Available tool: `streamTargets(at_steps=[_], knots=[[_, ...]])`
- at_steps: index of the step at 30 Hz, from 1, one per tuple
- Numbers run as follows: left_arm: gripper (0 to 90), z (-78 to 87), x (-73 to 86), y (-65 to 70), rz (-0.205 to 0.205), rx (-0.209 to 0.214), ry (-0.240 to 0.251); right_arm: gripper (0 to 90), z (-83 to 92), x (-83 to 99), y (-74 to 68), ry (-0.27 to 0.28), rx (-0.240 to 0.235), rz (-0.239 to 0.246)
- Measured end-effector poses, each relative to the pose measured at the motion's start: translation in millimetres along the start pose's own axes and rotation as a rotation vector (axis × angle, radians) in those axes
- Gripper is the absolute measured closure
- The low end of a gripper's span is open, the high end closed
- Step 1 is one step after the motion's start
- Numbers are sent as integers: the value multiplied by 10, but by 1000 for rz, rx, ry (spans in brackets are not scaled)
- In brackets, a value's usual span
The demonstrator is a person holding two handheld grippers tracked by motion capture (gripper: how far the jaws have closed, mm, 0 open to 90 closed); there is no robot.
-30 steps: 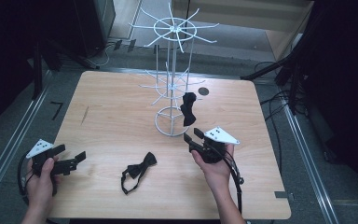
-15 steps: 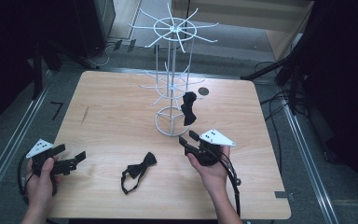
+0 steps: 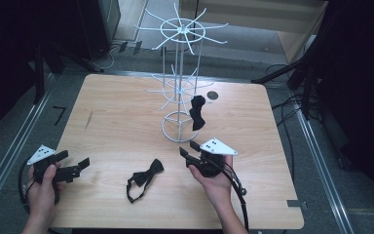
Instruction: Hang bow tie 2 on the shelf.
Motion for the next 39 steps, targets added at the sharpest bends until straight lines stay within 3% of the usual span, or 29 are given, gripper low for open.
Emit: streamTargets(at_steps=[39], knots=[[16,-2,0,4,-3,-1,0,541,-350,395,-509,-121,-138,41]])
Point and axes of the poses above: each handheld gripper's, and its own axes: z roughly backward along the jaws, x roughly out of its underside, y roughly to its right, the point moved 4 cm from there along -z, roughly forward along the jaws, and after that the axes turned 15 degrees about y, right-handed, at the moved point
